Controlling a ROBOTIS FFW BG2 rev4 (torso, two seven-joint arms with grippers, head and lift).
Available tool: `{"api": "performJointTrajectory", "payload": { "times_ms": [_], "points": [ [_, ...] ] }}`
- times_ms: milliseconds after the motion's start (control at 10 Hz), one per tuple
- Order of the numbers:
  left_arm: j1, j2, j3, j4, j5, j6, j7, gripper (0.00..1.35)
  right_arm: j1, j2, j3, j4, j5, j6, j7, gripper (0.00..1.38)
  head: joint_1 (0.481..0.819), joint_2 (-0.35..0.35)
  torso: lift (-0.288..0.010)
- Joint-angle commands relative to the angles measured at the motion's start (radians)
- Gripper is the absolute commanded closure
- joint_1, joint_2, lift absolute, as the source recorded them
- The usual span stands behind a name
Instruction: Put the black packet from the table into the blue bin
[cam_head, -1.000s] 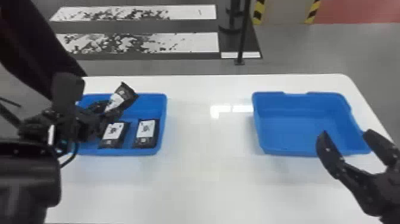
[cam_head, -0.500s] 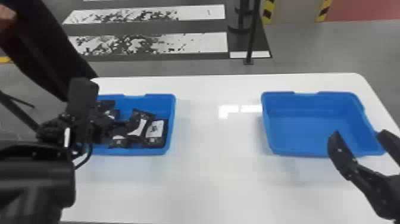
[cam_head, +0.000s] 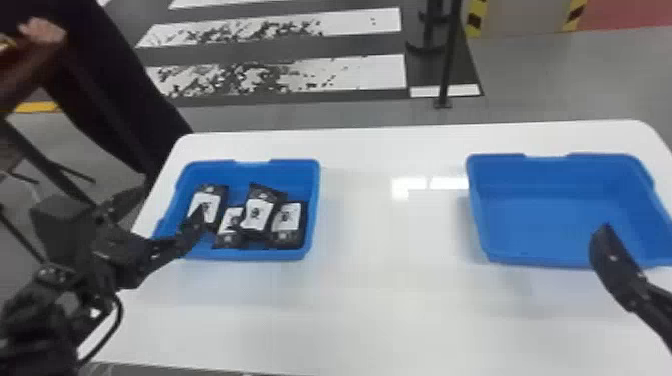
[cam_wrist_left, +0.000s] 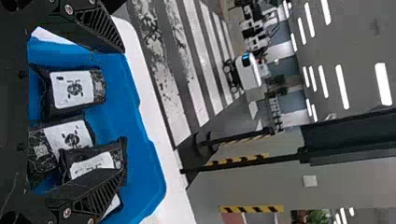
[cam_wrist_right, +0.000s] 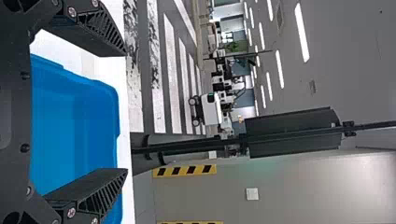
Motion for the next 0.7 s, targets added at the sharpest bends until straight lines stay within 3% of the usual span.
{"api": "performJointTrajectory", "payload": {
  "times_ms": [0, 100, 300, 400, 600],
  "points": [
    [0.112, -0.009, 0.014, -0.007, 0.167, -0.141, 0.055, 0.13, 0.009, 0.000, -0.003, -0.004, -0.001, 0.000, -0.001, 0.13, 0.695, 0.181, -0.110],
    [0.186, -0.009, -0.028, -0.007, 0.299, -0.257, 0.129, 0.13, 0.011, 0.000, -0.003, -0.006, -0.001, 0.000, -0.001, 0.13, 0.695, 0.202, -0.110],
    [0.318, -0.009, -0.148, -0.016, 0.490, -0.478, 0.270, 0.13, 0.024, 0.000, -0.009, -0.013, -0.003, 0.000, -0.001, 0.13, 0.695, 0.178, -0.110],
    [0.382, -0.009, -0.183, -0.061, 0.500, -0.500, 0.347, 0.13, 0.028, 0.000, -0.011, -0.016, -0.005, 0.000, -0.001, 0.13, 0.695, 0.168, -0.110],
    [0.456, -0.009, -0.199, -0.117, 0.526, -0.522, 0.403, 0.13, 0.041, 0.002, -0.011, -0.023, -0.007, 0.000, -0.001, 0.13, 0.695, 0.151, -0.110]
  ]
}}
